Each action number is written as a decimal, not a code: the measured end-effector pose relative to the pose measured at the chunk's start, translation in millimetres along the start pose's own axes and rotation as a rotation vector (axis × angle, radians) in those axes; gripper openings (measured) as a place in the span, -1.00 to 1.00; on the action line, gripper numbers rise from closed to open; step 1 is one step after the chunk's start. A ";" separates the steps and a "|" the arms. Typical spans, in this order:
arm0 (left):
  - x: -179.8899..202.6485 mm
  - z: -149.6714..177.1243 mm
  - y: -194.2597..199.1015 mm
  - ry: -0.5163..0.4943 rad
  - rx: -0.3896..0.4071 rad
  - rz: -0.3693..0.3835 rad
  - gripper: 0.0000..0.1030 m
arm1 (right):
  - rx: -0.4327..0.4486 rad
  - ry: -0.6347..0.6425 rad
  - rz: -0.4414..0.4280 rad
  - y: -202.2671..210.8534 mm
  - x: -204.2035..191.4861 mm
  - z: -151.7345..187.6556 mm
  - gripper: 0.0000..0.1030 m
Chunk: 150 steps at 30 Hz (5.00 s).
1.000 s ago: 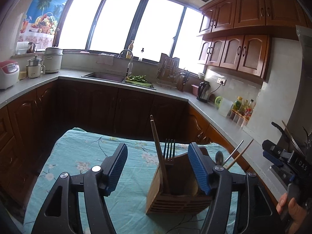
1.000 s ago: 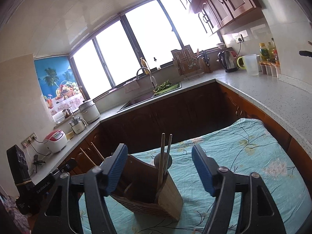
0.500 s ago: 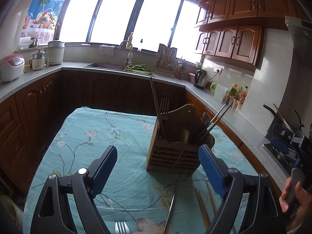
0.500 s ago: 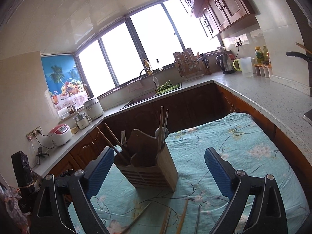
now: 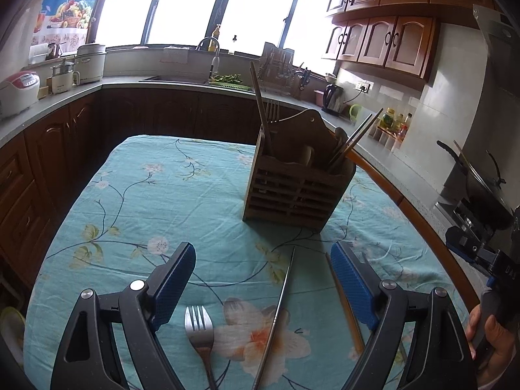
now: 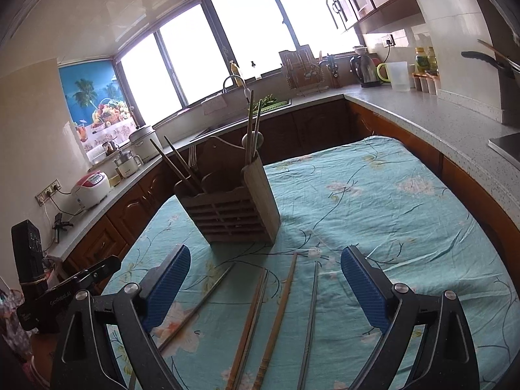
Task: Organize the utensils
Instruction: 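Move both tools back down to the loose chopsticks on the table, then grasp a metal chopstick with the left tool while the right tool grasps a wooden one, then lift both held chopsticks and carry them over the caddy, then lower both chopsticks into the caddy and open both tools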
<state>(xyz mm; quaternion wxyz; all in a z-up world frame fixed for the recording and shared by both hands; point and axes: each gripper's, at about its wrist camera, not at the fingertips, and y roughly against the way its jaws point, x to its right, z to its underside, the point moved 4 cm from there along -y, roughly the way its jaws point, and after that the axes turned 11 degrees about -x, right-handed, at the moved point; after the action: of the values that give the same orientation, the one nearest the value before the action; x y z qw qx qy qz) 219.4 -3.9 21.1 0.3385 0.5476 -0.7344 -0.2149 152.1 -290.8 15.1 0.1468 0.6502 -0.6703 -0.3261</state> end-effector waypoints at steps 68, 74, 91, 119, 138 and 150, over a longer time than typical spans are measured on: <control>63.5 -28.2 -176.7 -0.276 -0.387 -0.060 -0.94 | -0.391 0.109 0.129 -152.0 5.4 9.0 -0.89; 53.7 -38.2 -131.3 -0.192 -0.308 0.035 -0.94 | -0.299 0.048 0.034 -109.9 0.1 -7.1 -0.89; 30.7 -42.6 -5.6 -0.106 -0.063 0.146 -0.94 | -0.056 0.077 -0.042 -12.1 -36.6 -47.7 -0.89; -3.5 -67.6 32.8 -0.040 0.093 0.160 -0.94 | 0.094 0.084 -0.056 14.5 -52.1 -89.4 -0.89; -15.4 -153.0 21.6 0.023 0.365 0.130 -0.95 | 0.302 0.072 -0.026 14.2 -58.3 -186.1 -0.89; -17.8 -152.1 -62.6 0.111 0.364 0.118 -0.95 | 0.313 0.029 -0.004 -30.3 -37.6 -184.3 -0.89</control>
<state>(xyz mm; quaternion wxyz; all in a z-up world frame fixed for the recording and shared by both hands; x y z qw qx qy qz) 375.2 2.1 76.6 0.2859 0.5669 -0.7721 -0.0276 294.1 -298.0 141.8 0.0524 0.6712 -0.7094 -0.2085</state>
